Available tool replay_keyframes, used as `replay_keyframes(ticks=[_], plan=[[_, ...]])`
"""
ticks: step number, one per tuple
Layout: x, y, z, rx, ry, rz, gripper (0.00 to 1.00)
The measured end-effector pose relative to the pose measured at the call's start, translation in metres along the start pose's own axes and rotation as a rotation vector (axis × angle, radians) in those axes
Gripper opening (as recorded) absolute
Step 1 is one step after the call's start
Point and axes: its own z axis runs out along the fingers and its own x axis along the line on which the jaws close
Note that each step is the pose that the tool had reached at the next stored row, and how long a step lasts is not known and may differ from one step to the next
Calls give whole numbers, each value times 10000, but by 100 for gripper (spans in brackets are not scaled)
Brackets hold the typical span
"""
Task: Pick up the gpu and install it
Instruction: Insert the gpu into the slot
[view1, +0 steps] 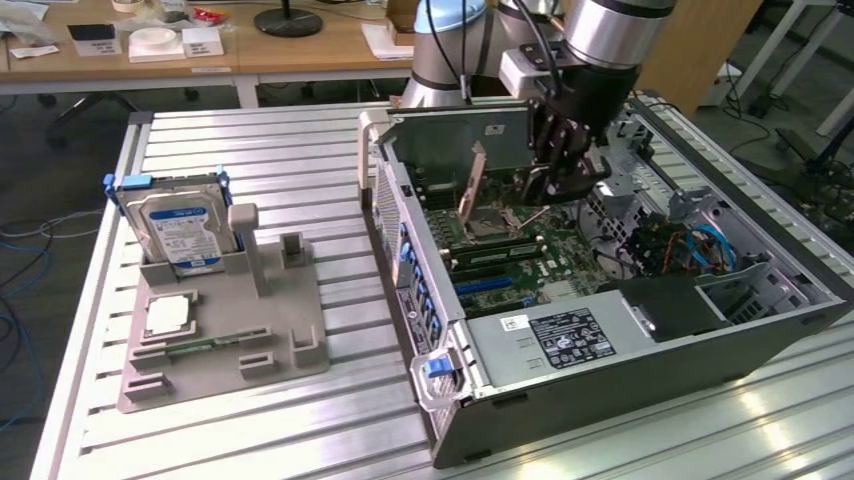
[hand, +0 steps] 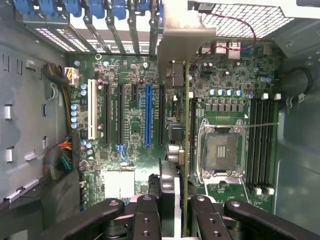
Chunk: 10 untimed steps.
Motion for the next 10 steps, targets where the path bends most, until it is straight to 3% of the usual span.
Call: replay_keyframes(ticks=[3,10], plan=[[2,79,25,-1,2,-2,28],[86,112,114,-14,1,-1,28]])
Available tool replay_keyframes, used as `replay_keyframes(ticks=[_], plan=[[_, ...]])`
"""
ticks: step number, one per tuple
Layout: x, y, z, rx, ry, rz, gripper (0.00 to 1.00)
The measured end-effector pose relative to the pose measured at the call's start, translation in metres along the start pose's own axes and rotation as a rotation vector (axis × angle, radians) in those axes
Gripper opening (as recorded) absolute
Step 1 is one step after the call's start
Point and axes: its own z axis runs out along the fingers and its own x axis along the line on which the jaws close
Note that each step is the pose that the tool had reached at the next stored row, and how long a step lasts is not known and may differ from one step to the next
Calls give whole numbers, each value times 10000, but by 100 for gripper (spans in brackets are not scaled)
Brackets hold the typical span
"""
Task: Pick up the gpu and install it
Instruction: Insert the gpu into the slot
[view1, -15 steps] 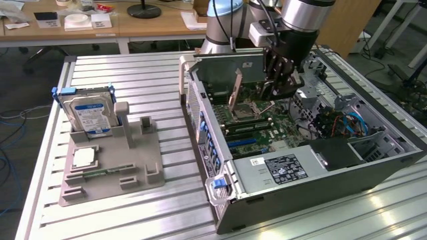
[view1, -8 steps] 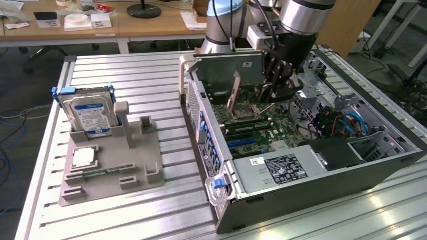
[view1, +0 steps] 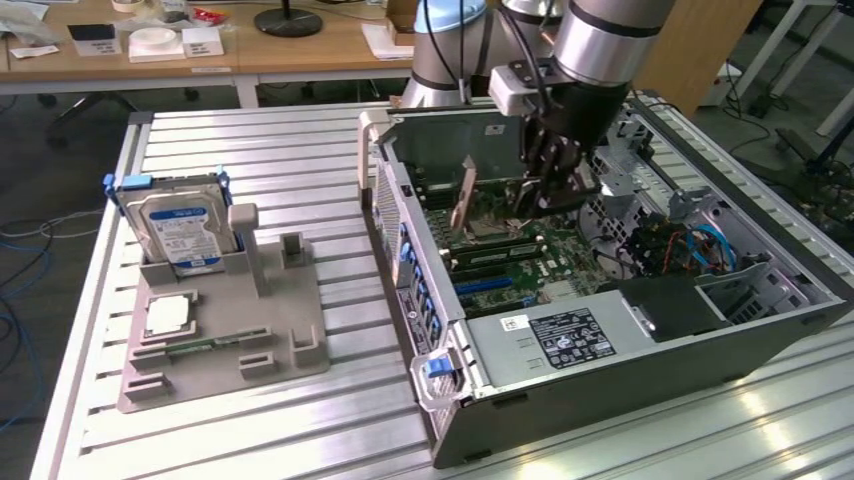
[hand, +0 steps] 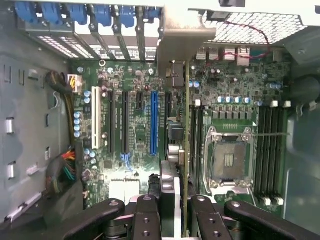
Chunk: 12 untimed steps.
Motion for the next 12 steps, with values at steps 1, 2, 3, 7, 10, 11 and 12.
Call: replay_keyframes(ticks=[1,2,3,7,10,11,12], plan=[[1,18,17,0,0,-3,28],[2,30,35,0,0,-4,28],[3,37,53,-1,1,-6,28],[8,75,126,-1,1,-15,28],[11,96,179,-3,1,-19,28],[13,96,198,-4,0,-19,28],[16,97,215,-5,1,-19,28]])
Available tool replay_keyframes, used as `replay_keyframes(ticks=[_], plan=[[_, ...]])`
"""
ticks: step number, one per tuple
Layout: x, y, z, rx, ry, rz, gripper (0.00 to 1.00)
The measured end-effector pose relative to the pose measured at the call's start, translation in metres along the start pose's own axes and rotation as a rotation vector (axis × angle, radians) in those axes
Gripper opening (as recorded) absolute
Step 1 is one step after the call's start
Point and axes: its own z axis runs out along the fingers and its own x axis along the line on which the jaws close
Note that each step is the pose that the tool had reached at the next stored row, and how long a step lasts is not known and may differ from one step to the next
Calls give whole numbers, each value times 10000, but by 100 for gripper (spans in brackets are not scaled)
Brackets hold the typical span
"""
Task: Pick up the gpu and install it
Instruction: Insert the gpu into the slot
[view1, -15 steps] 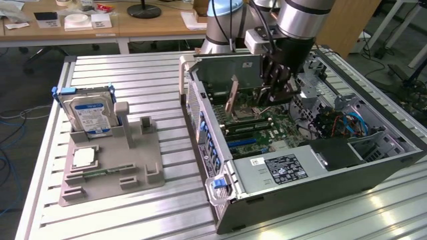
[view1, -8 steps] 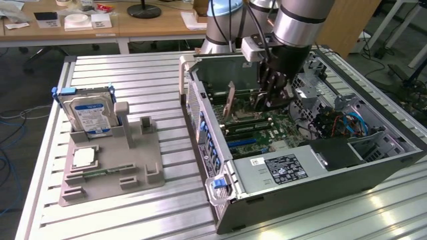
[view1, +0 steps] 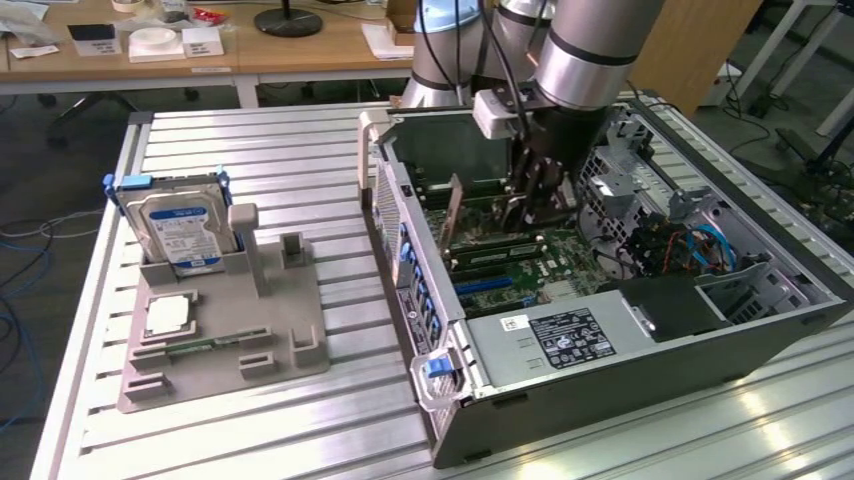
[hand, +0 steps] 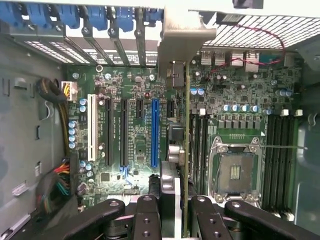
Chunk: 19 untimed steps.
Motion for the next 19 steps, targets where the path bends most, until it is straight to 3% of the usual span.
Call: replay_keyframes(ticks=[11,13,15,19], plan=[[39,4,73,-2,1,0,28],[40,6,92,-3,29,-1,28],[42,7,107,-7,105,-2,28],[45,9,158,-10,119,-2,28]])
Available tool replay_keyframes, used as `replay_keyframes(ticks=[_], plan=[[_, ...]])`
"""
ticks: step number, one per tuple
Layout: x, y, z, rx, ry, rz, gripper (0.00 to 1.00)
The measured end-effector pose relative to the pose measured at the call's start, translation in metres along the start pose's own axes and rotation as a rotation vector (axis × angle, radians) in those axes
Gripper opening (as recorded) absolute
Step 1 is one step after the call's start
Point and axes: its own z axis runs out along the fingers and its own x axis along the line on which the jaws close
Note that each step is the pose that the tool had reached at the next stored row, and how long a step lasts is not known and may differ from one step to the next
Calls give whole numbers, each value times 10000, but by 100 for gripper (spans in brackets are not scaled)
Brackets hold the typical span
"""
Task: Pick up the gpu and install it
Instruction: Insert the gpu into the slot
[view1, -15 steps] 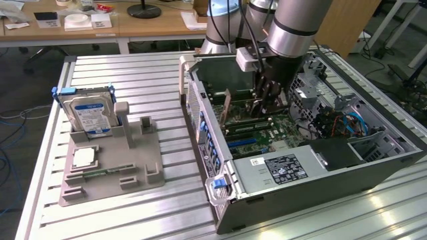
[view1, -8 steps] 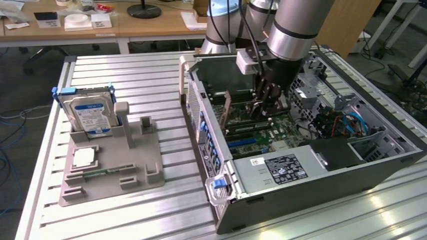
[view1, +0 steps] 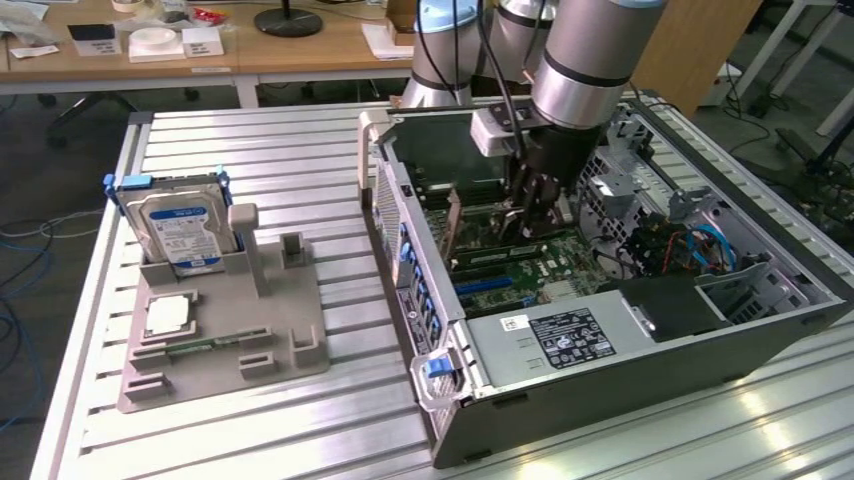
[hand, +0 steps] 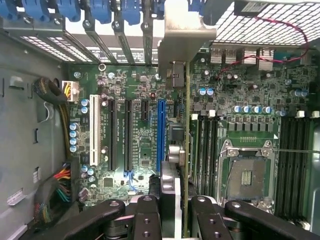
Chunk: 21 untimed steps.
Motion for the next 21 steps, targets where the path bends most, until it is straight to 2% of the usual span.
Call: replay_keyframes(ticks=[3,6,21], plan=[[1,2,27,0,-15,2,28],[2,48,55,0,-16,1,28],[36,100,271,-9,-15,3,28]])
